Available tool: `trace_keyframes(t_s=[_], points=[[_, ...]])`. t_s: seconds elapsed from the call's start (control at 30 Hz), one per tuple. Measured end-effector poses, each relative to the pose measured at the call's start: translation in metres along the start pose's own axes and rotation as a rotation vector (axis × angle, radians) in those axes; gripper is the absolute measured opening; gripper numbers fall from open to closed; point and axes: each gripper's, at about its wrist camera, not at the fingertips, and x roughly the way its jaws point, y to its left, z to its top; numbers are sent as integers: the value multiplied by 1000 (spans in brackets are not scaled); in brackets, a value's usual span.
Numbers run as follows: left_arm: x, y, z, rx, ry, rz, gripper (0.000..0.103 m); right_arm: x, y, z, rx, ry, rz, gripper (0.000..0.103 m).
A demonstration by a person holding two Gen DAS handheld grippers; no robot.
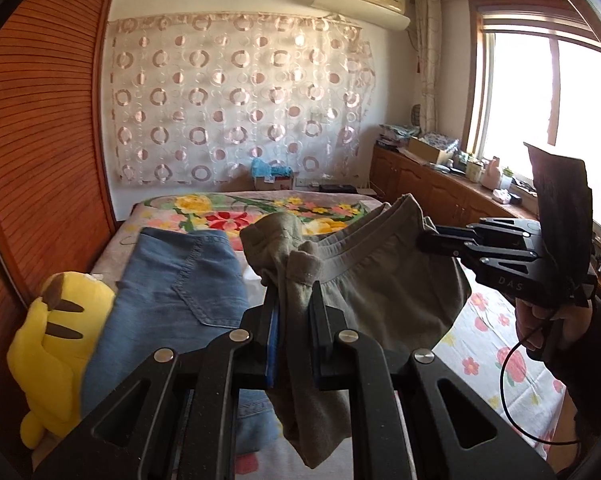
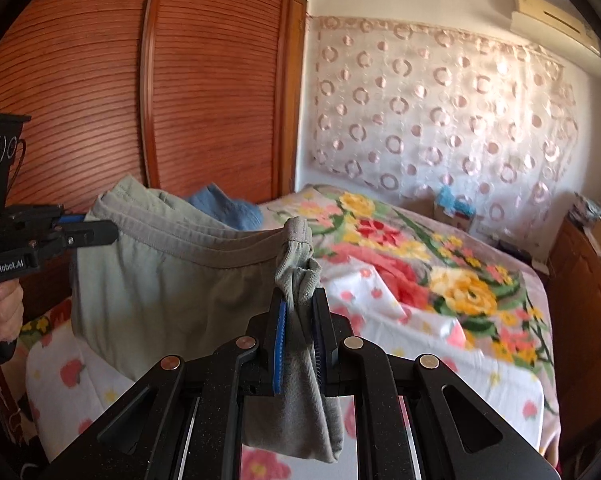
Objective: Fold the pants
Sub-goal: 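Carry the folded grey-green shorts with both grippers toward the blue jeans stack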
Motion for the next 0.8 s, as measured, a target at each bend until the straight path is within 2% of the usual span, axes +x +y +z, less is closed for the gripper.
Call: trace_keyframes(t_s=[0.13,0.23,0.6,0.8], points=[[-8,15,3,0,-20,45,13,16,4,25,-34,-46,31,12],[-10,31,0,-31,-24,71,13,29,3,30,-40,-65,56,12],[3,73,-28,-123,11,143,13,106,25,51,-193,-39,81,12],[10,89,-38,-192,23,156,13,130,35,66,-252,-37,101,12]])
